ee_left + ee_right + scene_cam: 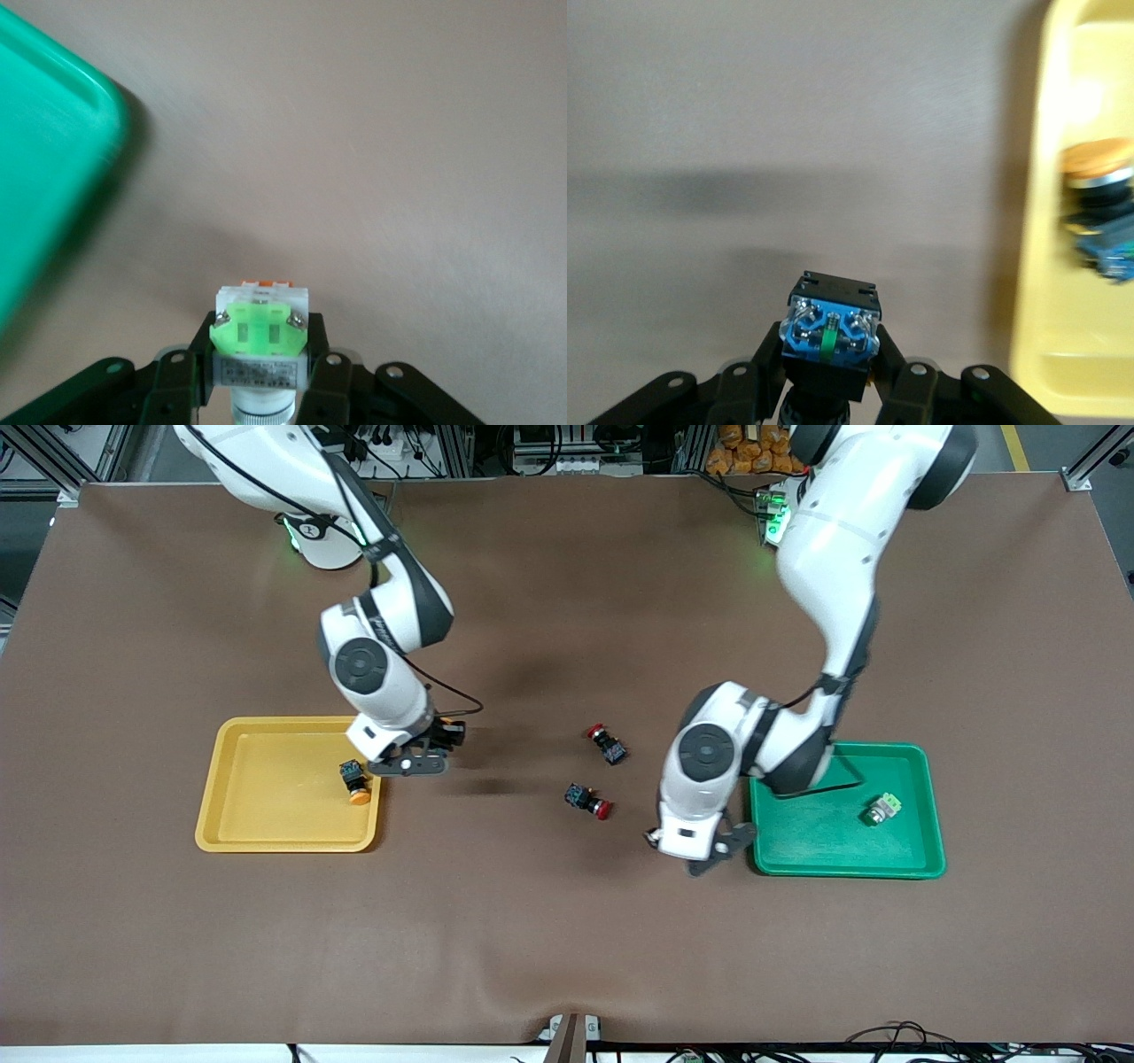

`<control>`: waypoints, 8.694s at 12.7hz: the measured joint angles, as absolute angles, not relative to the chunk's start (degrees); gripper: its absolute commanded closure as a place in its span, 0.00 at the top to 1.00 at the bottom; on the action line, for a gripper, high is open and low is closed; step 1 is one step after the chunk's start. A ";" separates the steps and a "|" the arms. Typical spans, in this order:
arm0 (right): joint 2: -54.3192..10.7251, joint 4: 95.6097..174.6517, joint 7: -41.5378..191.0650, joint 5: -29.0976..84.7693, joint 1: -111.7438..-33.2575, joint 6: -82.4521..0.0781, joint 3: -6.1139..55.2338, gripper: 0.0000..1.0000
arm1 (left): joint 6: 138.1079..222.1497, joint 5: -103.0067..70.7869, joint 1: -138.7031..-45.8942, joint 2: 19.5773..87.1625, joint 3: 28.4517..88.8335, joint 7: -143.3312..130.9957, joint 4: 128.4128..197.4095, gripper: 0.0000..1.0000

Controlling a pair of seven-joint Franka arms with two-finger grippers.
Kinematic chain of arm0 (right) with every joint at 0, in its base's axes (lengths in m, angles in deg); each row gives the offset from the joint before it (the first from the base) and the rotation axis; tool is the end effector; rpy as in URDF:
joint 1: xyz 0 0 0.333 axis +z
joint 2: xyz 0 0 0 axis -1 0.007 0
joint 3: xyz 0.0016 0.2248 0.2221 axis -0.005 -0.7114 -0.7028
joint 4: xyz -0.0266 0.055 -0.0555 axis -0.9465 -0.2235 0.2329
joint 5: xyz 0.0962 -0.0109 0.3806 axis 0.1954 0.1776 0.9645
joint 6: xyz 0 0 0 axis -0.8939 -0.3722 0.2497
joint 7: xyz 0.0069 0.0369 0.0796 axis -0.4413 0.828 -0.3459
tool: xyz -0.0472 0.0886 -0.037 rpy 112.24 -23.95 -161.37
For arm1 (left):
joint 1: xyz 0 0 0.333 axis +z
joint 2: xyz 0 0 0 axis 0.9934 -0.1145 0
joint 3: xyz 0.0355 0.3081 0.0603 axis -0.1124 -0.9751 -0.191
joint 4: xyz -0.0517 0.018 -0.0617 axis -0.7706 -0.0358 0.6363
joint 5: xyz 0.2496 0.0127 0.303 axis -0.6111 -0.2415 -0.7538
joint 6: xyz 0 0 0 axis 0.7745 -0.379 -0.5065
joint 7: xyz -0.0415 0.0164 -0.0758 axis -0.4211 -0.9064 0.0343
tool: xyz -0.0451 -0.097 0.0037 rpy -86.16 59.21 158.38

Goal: Place green and yellow buttons in trays

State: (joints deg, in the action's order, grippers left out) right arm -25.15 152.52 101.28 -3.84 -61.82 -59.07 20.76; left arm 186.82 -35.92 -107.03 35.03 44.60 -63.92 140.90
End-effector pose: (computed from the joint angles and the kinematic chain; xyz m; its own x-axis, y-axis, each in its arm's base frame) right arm 0.5319 0.2631 0.2688 0.9973 0.0189 -0.0711 0.0168 -0.9994 -0.0292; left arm 0.6648 -0.3284 0.2705 0.8446 0.5230 0.1144 0.5280 -0.8491 -0.0166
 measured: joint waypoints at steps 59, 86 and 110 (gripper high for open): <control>-40.28 121.13 68.26 -7.98 -84.85 -6.76 19.97 1.00 | 141.76 -28.11 -87.26 81.75 41.25 4.44 151.19 1.00; -51.79 138.81 70.96 -7.98 -88.95 -16.73 19.98 1.00 | 142.45 -28.07 -86.37 79.43 42.49 3.15 150.38 1.00; -51.09 128.44 71.37 -8.80 -88.95 -11.64 19.01 1.00 | 142.45 -28.06 -87.28 78.64 43.12 3.09 150.37 1.00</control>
State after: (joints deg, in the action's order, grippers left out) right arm -51.09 128.44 71.37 -8.80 -88.95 -11.64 19.01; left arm 142.45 -28.06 -87.28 78.64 43.12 3.09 150.37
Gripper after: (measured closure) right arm 0.000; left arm 0.000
